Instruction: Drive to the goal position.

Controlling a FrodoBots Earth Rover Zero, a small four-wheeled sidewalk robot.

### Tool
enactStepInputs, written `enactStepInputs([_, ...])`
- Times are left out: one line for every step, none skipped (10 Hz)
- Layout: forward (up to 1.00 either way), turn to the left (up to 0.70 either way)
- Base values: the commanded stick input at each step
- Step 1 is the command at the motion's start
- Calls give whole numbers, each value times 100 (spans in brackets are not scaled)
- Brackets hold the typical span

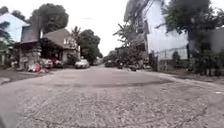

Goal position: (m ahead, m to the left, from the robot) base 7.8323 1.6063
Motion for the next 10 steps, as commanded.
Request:
enactStepInputs([100,27])
enactStepInputs([100,27])
enactStepInputs([100,27])
enactStepInputs([100,27])
enactStepInputs([100,27])
enactStepInputs([100,27])
enactStepInputs([100,27])
enactStepInputs([100,20])
enactStepInputs([100,0])
enactStepInputs([100,0])
